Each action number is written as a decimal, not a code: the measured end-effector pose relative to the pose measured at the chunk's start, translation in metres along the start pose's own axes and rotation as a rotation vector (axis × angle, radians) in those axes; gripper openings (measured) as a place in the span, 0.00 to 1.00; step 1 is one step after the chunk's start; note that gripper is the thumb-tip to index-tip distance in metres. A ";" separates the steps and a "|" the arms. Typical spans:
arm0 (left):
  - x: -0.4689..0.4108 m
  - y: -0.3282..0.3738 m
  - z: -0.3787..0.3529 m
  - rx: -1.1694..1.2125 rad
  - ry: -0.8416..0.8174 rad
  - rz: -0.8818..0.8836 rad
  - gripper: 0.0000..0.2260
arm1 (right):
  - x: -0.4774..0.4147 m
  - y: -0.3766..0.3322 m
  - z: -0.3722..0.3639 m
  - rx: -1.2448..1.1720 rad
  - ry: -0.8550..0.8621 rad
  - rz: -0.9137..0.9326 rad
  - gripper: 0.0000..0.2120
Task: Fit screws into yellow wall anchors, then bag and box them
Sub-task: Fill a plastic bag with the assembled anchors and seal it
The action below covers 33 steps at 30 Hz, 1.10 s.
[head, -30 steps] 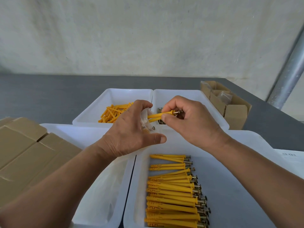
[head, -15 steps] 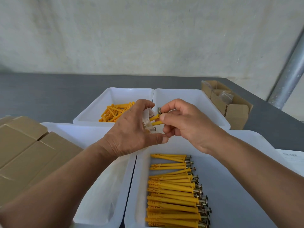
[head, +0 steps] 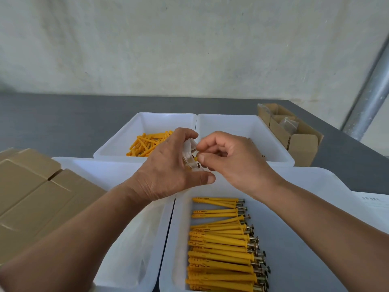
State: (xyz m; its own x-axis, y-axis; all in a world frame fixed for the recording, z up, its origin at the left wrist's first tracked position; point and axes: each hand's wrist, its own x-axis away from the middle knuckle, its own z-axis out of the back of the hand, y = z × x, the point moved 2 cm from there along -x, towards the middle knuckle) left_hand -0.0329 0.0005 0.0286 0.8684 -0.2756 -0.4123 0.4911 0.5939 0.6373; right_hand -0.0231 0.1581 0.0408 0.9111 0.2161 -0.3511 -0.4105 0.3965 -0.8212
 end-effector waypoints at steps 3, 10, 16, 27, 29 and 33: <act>0.000 -0.001 0.000 -0.003 0.003 -0.006 0.40 | 0.001 0.001 -0.002 0.050 -0.046 -0.010 0.05; 0.000 -0.003 0.000 0.004 -0.003 -0.004 0.40 | 0.002 -0.002 0.001 0.079 -0.130 -0.002 0.13; 0.000 -0.004 0.001 0.020 0.006 0.012 0.39 | -0.003 0.003 0.017 0.285 -0.012 -0.104 0.17; 0.000 -0.005 0.002 0.020 0.006 0.030 0.39 | 0.009 0.045 0.010 1.138 -0.730 -0.361 0.08; 0.000 -0.005 0.002 0.011 0.004 0.029 0.39 | 0.010 0.046 0.006 1.194 -0.761 -0.375 0.12; 0.000 -0.005 0.002 0.000 0.005 0.026 0.41 | 0.011 0.050 0.002 1.233 -0.828 -0.375 0.11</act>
State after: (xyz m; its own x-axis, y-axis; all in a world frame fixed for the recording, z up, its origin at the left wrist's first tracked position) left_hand -0.0350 -0.0037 0.0271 0.8807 -0.2560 -0.3986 0.4679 0.6010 0.6480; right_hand -0.0337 0.1818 -0.0033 0.8616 0.1929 0.4696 -0.3247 0.9204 0.2177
